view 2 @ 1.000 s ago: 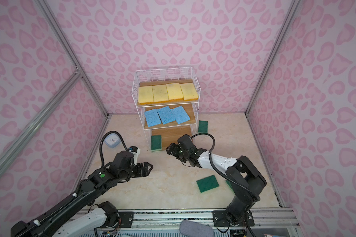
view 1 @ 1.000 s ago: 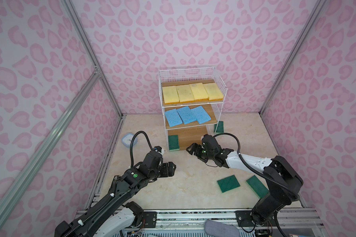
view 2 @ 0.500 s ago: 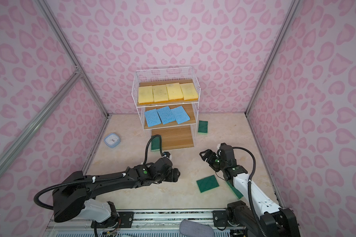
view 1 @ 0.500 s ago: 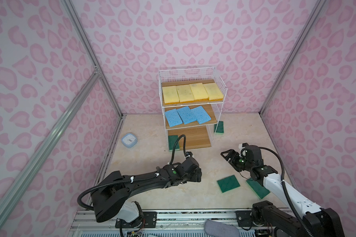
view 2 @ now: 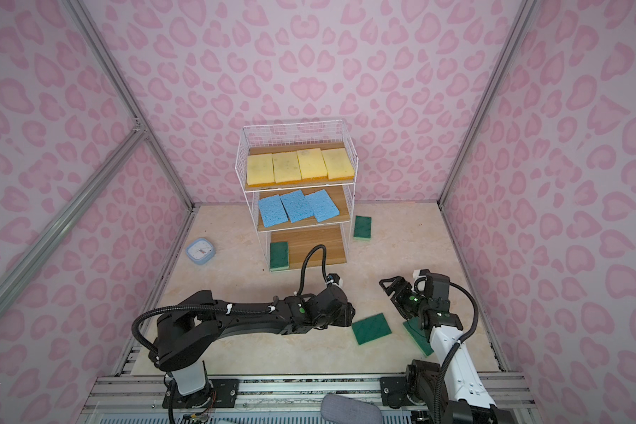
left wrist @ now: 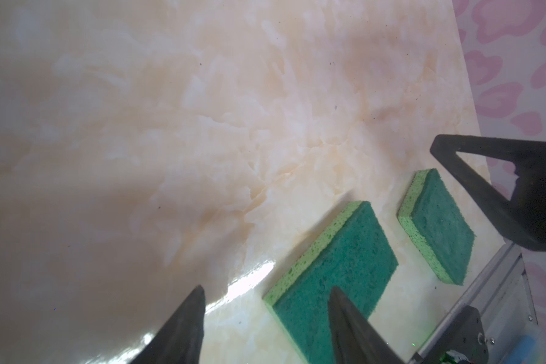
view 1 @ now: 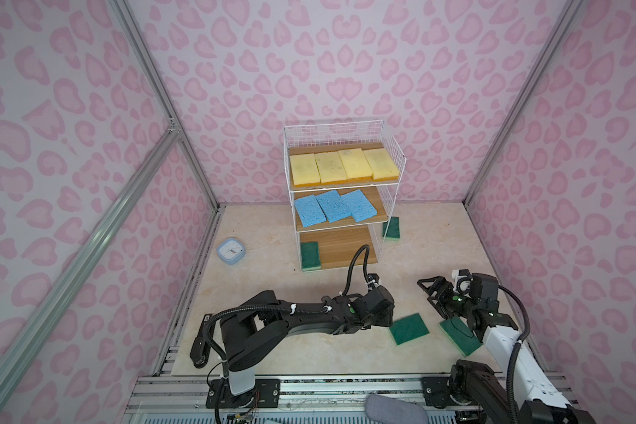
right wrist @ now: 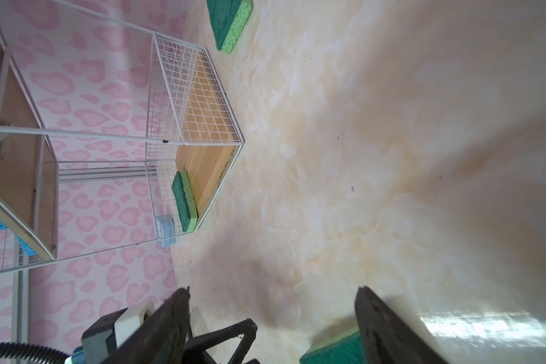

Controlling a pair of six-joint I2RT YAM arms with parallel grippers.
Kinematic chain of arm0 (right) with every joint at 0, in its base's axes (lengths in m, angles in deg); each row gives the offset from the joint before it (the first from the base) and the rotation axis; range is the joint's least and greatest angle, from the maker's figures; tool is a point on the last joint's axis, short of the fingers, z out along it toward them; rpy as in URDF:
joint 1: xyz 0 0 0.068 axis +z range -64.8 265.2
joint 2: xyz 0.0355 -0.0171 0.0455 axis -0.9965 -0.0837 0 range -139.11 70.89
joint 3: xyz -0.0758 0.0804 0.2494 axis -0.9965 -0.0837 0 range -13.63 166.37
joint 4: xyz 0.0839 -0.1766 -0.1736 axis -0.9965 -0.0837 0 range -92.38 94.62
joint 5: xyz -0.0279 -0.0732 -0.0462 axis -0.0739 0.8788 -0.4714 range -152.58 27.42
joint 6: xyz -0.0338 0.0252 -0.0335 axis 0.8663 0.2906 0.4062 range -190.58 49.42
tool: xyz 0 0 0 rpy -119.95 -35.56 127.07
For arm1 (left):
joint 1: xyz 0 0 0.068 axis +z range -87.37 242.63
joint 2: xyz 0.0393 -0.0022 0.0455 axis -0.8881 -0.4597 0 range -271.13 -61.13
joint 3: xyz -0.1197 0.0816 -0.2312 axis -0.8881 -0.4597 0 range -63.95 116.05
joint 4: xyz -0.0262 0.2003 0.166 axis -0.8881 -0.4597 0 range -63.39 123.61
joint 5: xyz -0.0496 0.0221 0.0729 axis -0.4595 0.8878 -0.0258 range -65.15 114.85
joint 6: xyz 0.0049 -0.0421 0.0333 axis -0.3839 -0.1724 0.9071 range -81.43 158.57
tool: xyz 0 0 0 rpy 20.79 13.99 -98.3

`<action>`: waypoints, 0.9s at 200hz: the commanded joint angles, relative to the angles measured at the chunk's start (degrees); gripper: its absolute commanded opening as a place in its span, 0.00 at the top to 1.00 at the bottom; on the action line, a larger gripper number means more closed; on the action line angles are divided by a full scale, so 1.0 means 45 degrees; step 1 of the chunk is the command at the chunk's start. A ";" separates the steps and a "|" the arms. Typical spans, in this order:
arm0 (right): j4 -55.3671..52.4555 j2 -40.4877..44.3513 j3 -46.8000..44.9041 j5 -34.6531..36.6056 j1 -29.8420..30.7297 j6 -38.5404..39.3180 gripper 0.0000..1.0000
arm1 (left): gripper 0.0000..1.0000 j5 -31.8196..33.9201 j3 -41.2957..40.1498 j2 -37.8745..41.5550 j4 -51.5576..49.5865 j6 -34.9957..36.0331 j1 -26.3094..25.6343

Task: Arrange cleaning sponges on a shelf
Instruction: Pick up the cleaning sponge from the bottom-center of the table.

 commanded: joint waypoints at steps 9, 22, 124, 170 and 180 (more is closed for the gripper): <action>0.0209 -0.0073 -0.0184 -0.0559 -0.0295 0.0295 0.16 | 0.42 -0.0174 0.0487 -0.0659 0.0117 -0.0397 -0.0434; 0.0304 -0.0034 -0.0278 -0.0656 -0.0444 0.0246 0.16 | 0.44 -0.0295 0.0435 -0.0857 0.0115 -0.0656 -0.0568; -0.0039 0.0374 -0.0339 -0.0523 -0.0574 0.0577 0.16 | 0.84 -0.0789 0.1073 -0.1996 -0.0120 -0.0820 -0.0692; -0.0044 0.0683 -0.0491 -0.0533 -0.0535 0.0563 0.16 | 0.96 -0.0609 0.0848 -0.1617 -0.0341 -0.0657 -0.0662; 0.0085 0.0711 -0.0547 -0.0629 -0.0518 0.0549 0.16 | 0.96 -0.0578 0.0664 -0.1322 -0.0366 -0.0532 -0.0574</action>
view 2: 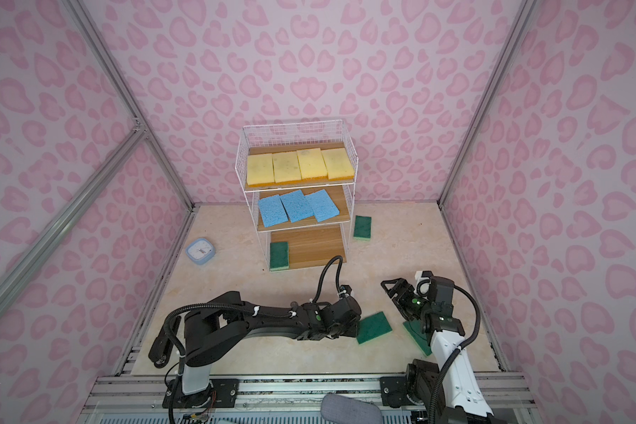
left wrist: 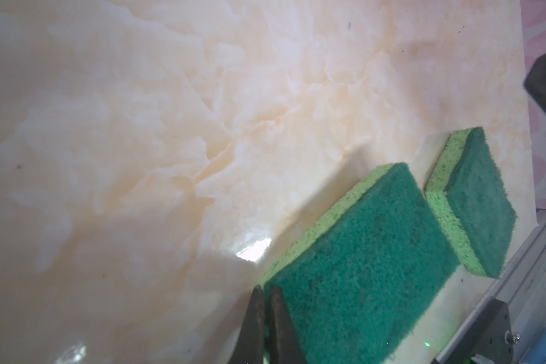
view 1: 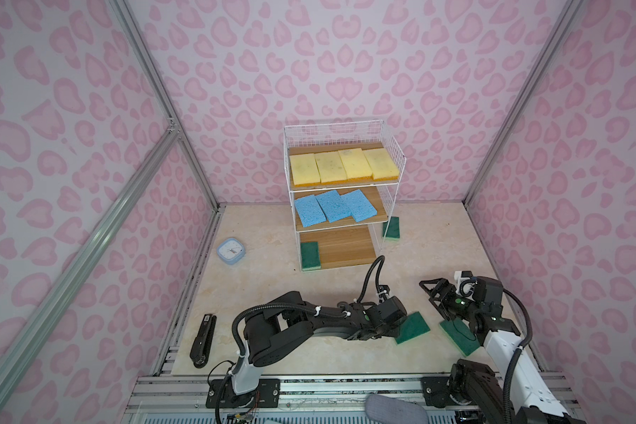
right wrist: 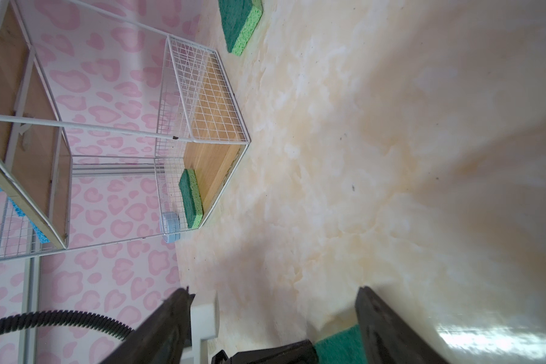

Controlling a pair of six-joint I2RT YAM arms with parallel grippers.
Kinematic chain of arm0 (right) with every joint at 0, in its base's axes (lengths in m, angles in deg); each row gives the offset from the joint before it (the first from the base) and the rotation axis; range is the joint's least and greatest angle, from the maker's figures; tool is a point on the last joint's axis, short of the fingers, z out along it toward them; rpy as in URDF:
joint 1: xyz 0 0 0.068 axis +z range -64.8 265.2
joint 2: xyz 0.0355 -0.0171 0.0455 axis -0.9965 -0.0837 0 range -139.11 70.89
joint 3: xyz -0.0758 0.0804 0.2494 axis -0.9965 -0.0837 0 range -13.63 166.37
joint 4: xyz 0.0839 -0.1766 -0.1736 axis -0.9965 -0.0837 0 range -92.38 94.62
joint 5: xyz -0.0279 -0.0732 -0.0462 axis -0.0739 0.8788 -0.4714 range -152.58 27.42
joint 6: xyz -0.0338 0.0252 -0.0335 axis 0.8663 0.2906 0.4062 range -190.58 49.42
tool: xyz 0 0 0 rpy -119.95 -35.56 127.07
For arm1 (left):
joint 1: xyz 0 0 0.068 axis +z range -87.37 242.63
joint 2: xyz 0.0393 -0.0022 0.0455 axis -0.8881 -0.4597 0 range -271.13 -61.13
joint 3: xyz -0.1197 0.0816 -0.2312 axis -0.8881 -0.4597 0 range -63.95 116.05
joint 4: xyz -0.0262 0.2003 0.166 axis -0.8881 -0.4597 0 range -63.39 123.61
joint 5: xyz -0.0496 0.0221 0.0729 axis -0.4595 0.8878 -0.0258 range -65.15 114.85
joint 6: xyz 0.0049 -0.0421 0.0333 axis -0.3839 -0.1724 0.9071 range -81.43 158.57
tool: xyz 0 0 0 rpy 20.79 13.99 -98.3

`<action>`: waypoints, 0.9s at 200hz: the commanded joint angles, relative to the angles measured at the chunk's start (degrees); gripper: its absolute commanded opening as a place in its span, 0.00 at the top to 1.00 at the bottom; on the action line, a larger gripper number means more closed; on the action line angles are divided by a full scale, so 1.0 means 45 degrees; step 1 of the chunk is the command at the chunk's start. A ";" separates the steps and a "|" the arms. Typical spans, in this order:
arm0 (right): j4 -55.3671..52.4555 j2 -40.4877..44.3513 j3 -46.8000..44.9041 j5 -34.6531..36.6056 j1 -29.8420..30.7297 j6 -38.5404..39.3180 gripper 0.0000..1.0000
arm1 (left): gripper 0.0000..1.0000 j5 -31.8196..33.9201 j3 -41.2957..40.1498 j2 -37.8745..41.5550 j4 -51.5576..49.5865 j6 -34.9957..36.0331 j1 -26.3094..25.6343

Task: Arrange cleaning sponges on a shelf
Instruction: Pick up the cleaning sponge from the bottom-center of the table, then place the cleaning sponge at the shelf.

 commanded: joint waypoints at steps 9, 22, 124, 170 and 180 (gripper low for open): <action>0.0218 0.0108 -0.0249 -0.0171 0.0127 0.0030 0.15 | 0.96 0.0059 -0.0541 0.0831 -0.0343 0.0276 0.0241; 0.0410 0.0130 -0.0324 -0.0180 0.0392 -0.0119 0.15 | 0.96 -0.0006 -0.1058 0.1520 -0.0301 0.0478 0.0562; 0.4280 -0.2858 0.1899 0.0476 0.6088 -0.1249 0.32 | 0.96 -0.2352 -0.5832 0.9361 -0.1946 0.3750 0.4342; 0.5298 -0.6526 0.4954 -0.0824 0.8176 -0.1029 0.40 | 0.96 -0.3733 -0.6704 1.2360 -0.3299 0.4502 0.6368; 0.5205 -0.7124 0.5630 -0.0989 0.8555 -0.0865 0.42 | 0.96 -0.3882 -0.6673 1.2692 -0.3564 0.4647 0.6671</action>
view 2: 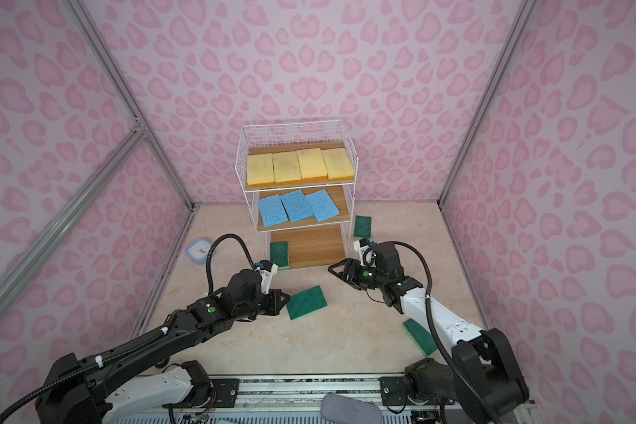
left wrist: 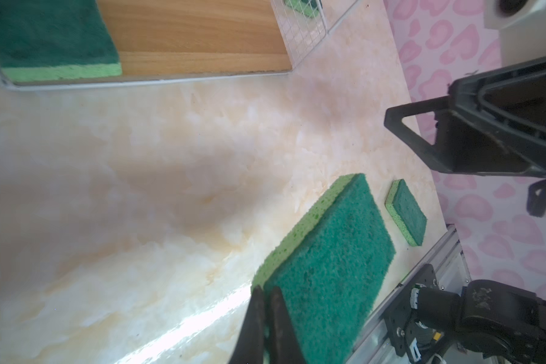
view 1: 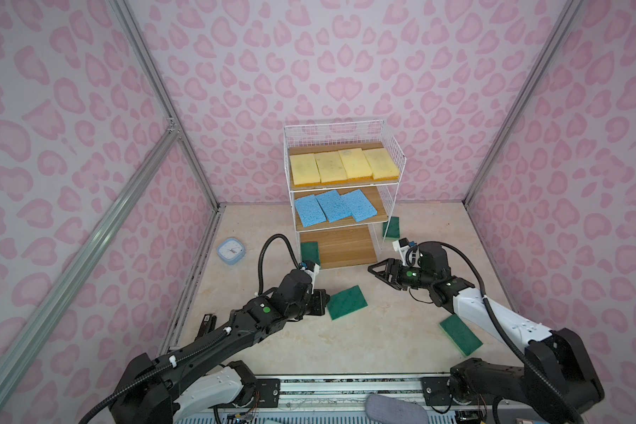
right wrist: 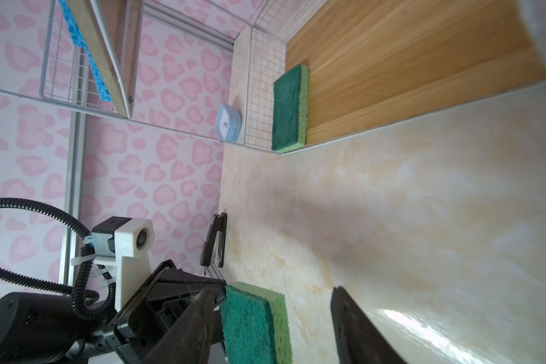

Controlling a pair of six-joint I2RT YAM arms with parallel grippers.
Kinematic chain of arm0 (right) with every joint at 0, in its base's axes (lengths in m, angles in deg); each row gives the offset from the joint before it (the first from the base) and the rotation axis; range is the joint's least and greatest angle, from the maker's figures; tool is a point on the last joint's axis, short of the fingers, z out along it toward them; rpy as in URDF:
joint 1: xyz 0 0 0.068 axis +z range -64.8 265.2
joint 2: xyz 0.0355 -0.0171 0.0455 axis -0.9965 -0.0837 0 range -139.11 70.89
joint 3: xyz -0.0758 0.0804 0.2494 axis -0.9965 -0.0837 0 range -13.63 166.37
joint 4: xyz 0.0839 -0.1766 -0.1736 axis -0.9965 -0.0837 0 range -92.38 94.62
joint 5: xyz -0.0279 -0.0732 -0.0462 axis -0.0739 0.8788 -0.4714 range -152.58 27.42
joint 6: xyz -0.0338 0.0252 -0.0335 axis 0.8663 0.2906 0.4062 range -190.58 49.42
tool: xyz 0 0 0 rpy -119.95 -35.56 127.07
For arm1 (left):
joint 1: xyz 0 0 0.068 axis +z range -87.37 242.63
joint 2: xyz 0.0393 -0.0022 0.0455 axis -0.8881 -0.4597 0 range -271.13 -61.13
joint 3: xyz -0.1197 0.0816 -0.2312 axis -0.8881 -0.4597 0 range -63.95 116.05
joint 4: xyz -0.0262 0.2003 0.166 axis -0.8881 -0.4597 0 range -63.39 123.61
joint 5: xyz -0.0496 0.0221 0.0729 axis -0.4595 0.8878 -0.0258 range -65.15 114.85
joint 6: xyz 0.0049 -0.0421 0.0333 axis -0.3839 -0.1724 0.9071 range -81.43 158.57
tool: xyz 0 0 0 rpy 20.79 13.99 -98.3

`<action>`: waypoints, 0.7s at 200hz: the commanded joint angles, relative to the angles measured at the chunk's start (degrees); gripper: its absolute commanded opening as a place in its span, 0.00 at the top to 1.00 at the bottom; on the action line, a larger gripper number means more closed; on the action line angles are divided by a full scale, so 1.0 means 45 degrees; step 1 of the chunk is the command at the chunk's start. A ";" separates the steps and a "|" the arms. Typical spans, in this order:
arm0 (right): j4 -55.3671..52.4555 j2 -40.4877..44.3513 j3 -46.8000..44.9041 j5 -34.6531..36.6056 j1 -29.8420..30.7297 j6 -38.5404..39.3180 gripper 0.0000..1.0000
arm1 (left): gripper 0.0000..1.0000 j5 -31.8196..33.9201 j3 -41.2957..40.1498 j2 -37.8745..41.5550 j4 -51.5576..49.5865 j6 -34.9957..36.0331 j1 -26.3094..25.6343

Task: Arrange cleaning sponges on a shelf
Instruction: Place the cleaning sponge at the shelf.

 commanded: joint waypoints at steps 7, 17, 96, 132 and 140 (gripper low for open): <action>0.0657 -0.1422 0.1508 -0.0908 0.0904 0.0460 0.43 | 0.96 -0.1094 -0.0051 0.0855 -0.1001 0.0788 0.0753; 0.0543 -0.1888 0.2017 -0.0977 0.1122 0.0529 0.45 | 0.96 -0.1360 -0.0070 0.1102 -0.1050 0.0840 0.1119; 0.0822 -0.4092 0.3609 -0.1785 0.1914 0.0120 0.45 | 0.96 -0.2719 0.0626 0.0913 -0.1091 0.1411 0.3459; 0.0648 -0.4535 0.4057 -0.2149 0.2081 0.0237 0.44 | 0.96 -0.3043 0.1047 0.0633 -0.1108 0.1594 0.3915; 0.0743 -0.4595 0.4108 -0.2244 0.2092 0.0171 0.45 | 0.96 -0.3097 0.1080 0.0587 -0.1123 0.1612 0.3974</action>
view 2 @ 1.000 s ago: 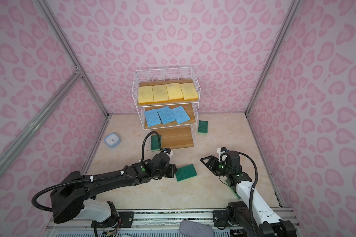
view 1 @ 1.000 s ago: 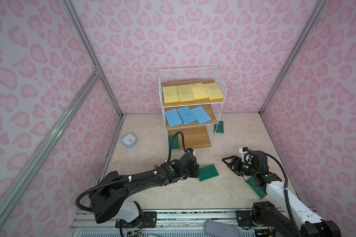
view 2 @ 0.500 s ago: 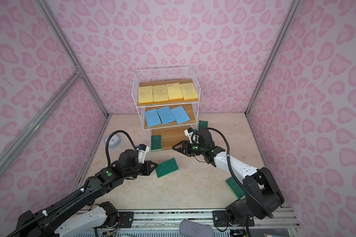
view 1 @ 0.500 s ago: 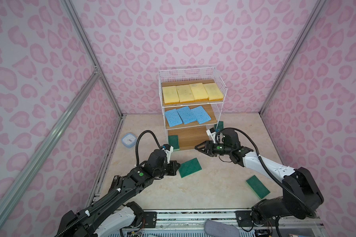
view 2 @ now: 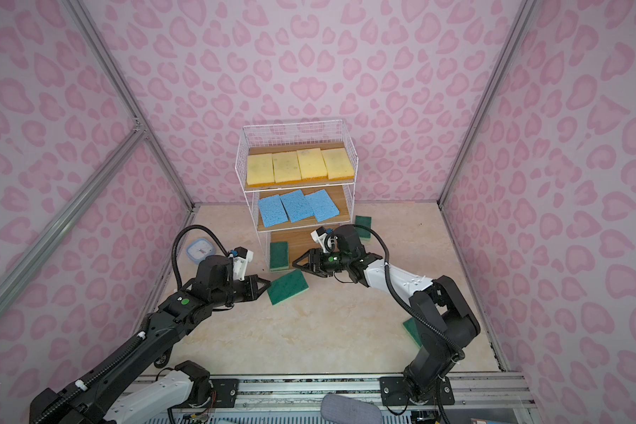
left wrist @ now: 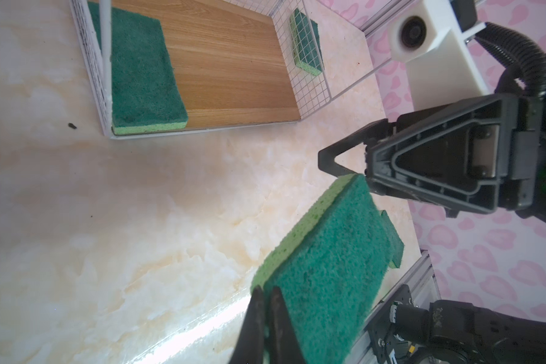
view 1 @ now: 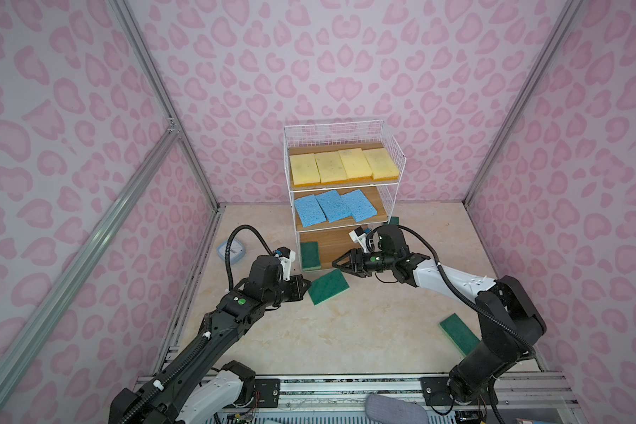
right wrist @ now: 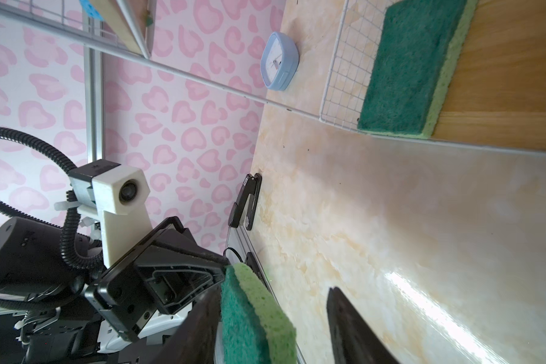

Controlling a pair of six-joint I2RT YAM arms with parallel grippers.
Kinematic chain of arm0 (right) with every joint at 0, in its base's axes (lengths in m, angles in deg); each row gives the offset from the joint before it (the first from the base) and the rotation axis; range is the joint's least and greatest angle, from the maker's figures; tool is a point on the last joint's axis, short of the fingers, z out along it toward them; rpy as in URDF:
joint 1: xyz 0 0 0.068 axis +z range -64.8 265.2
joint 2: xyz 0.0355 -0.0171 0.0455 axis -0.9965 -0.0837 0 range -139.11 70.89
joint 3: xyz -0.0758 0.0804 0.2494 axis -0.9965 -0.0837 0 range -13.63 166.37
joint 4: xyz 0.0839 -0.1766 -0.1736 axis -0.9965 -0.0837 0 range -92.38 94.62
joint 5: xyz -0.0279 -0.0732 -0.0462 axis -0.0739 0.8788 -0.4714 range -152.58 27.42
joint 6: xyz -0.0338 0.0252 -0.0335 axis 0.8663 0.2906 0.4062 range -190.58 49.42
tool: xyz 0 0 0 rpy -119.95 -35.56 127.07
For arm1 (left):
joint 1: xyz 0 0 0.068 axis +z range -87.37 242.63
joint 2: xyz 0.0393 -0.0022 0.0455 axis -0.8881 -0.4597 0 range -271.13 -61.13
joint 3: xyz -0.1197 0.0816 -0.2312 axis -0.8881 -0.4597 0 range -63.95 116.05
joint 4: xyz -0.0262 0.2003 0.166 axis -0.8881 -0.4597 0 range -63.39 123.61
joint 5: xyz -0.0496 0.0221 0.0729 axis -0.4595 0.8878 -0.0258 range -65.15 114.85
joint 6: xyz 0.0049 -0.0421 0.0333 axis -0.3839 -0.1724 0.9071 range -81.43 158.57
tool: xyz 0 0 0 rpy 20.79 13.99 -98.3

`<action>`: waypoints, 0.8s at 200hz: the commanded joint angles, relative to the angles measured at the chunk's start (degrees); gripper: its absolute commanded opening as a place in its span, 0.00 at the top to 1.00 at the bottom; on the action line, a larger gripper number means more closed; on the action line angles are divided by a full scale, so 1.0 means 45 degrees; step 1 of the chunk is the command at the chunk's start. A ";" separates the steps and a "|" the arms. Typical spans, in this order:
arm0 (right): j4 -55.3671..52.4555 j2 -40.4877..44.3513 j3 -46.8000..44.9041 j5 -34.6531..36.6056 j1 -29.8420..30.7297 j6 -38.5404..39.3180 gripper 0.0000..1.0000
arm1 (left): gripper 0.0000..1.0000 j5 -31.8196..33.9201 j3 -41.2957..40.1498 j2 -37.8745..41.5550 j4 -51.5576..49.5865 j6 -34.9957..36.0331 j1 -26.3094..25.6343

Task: Arrange cleaning sponges on a shelf
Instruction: Place the cleaning sponge at the shelf.

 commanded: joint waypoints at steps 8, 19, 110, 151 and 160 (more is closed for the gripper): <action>0.0404 -0.0236 0.0194 -0.0572 0.0069 -0.0133 0.47 | 0.96 -0.0494 0.0332 -0.0185 0.0155 0.0330 0.0214; 0.0563 -0.0289 0.0244 -0.0664 0.0070 -0.0224 0.51 | 0.96 -0.0524 0.0335 -0.0215 0.0146 0.0359 0.0258; 0.1092 -0.0604 0.0292 -0.1183 0.0068 -0.0558 0.81 | 0.96 -0.0553 0.0357 -0.0347 0.0039 0.0486 0.0721; 0.1116 -0.0439 0.0133 -0.1183 0.0069 -0.0558 0.88 | 0.96 -0.0402 0.0602 -0.0468 -0.0036 0.0586 0.0822; 0.1111 -0.0399 0.0056 -0.1202 0.0093 -0.0558 0.88 | 0.96 -0.0363 0.0656 -0.0535 -0.0040 0.0589 0.0822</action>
